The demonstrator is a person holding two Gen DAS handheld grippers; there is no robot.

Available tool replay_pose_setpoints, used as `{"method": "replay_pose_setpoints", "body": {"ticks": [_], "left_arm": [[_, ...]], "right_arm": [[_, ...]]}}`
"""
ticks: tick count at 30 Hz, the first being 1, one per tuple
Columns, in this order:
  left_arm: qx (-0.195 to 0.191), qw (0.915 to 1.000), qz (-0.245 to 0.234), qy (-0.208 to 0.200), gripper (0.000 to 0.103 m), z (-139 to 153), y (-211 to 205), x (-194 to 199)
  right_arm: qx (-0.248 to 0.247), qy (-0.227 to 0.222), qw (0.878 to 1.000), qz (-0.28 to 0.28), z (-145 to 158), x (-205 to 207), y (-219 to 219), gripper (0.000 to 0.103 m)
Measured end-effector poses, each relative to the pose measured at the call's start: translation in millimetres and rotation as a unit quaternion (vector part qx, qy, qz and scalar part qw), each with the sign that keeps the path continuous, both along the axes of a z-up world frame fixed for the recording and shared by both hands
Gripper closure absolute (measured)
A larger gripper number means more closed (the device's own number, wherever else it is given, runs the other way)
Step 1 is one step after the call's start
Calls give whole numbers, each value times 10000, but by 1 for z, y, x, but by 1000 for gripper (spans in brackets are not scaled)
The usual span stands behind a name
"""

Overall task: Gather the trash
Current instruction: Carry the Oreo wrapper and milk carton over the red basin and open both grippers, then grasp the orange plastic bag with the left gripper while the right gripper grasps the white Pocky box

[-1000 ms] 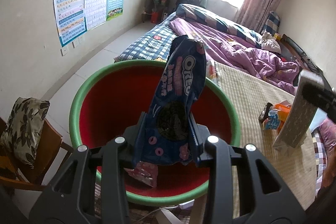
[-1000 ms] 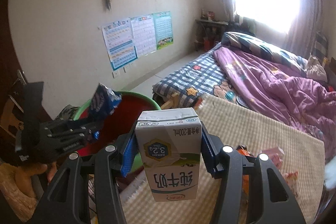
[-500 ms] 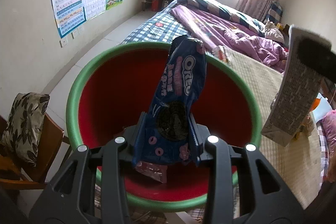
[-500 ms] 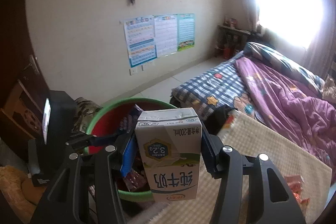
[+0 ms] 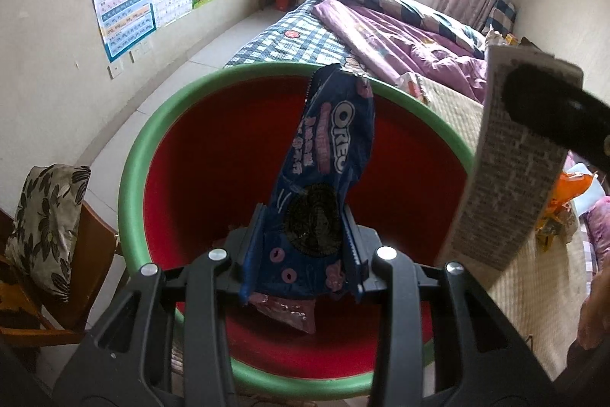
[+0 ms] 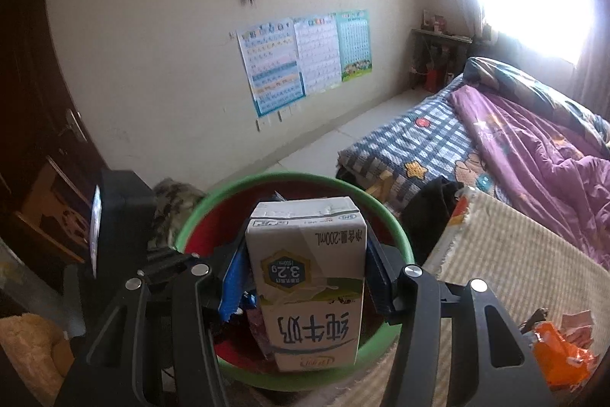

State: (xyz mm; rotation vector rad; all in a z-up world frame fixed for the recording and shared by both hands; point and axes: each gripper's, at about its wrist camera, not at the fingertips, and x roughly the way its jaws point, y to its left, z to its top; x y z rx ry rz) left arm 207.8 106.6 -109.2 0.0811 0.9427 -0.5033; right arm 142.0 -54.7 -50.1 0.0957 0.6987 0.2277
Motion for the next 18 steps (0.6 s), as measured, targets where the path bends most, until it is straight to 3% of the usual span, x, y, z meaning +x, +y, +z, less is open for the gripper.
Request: {"method": "replay_pose_setpoints", "body": {"ticks": [7, 9, 12, 13, 18], "left_arm": [[7, 10000, -72, 6, 48, -2, -8, 0], [41, 10000, -53, -60, 31, 0, -8, -2], [-54, 10000, 63, -50, 29, 2, -3, -2], [-65, 9999, 121, -46, 29, 2, -1, -2], [-71, 9992, 368, -128, 29, 8, 7, -8]], "right_arm": [[103, 129, 9999, 33, -5, 4, -3, 50], [94, 155, 9998, 20, -5, 4, -5, 50], [140, 177, 9997, 27, -6, 2, -7, 47], [186, 169, 9997, 16, -6, 0, -9, 42], [274, 62, 9996, -56, 1, -11, -17, 40]]}}
